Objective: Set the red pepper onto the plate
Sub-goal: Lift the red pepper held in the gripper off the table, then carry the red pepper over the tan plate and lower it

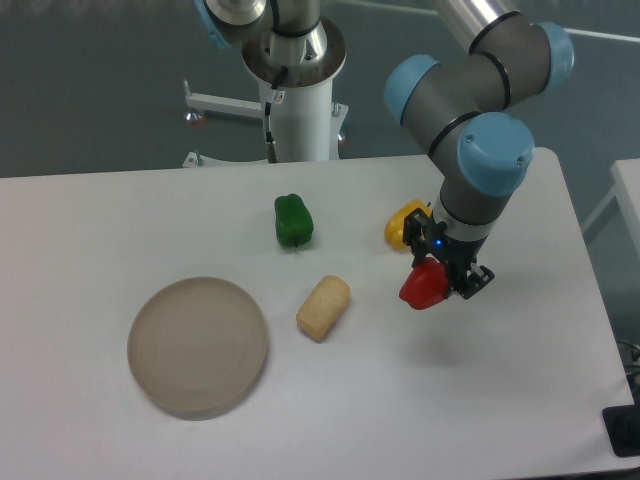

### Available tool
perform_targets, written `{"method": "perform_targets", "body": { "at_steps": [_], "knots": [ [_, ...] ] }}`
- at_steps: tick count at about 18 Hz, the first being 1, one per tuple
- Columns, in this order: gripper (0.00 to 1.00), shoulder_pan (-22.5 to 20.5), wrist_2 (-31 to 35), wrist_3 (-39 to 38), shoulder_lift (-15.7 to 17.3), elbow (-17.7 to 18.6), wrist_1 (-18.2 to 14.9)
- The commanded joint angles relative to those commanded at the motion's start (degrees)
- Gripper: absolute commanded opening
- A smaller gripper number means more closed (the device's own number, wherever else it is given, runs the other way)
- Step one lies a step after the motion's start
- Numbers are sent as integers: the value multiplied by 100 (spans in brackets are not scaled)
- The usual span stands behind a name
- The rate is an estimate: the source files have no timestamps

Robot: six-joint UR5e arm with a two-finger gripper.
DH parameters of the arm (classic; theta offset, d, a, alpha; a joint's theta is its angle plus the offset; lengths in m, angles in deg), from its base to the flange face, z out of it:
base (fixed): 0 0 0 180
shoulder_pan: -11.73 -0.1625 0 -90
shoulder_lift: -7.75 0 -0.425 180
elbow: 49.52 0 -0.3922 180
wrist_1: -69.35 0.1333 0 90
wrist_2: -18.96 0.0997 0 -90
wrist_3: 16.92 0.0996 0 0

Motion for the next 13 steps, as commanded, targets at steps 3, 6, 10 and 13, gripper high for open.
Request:
{"method": "perform_targets", "body": {
  "at_steps": [3,6,10,13],
  "knots": [
    [46,9,9,0,17,-9,9],
    [46,52,-78,-35,-9,-88,0],
    [46,272,-876,-411,166,-53,-35],
    [46,841,-1028,-1350,158,-44,17]
  ]
}}
